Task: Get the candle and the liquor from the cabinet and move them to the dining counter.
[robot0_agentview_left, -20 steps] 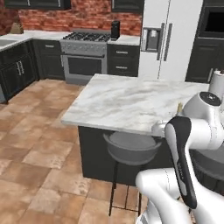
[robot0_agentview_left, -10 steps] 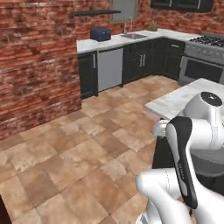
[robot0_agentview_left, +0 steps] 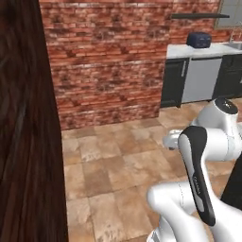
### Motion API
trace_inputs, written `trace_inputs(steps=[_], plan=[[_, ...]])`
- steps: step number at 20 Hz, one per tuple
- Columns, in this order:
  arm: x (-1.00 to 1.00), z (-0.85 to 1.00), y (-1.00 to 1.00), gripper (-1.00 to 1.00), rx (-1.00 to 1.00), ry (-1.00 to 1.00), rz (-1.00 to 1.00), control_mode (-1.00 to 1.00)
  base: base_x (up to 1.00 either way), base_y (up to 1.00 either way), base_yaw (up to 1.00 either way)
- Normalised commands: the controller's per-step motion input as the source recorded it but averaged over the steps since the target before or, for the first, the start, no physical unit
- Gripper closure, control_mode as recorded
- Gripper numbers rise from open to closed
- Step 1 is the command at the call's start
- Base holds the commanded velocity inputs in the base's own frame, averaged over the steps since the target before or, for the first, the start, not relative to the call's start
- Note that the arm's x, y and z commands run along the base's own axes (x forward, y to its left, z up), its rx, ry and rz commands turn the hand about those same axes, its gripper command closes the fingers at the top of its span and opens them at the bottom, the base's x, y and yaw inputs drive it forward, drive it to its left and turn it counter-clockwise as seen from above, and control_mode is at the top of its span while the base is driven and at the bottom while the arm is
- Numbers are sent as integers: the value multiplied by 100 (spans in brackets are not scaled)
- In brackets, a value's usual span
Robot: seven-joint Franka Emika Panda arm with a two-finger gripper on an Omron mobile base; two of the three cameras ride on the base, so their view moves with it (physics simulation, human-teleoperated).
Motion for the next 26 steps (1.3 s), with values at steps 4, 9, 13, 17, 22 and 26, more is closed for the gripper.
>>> trace_inputs(steps=[4, 9, 13, 17, 22, 26], plan=[[0, 0, 0, -100, 0, 0, 0, 100, 73, -1, 24], [0, 0, 0, -100, 0, 0, 0, 100, 82, -7, 10], [0, 0, 0, -100, 0, 0, 0, 100, 86, -4, 5], [0, 0, 0, -100, 0, 0, 0, 100, 85, -4, 1], [0, 0, 0, -100, 0, 0, 0, 100, 67, -5, -9], [0, 0, 0, -100, 0, 0, 0, 100, 44, -2, -36]])
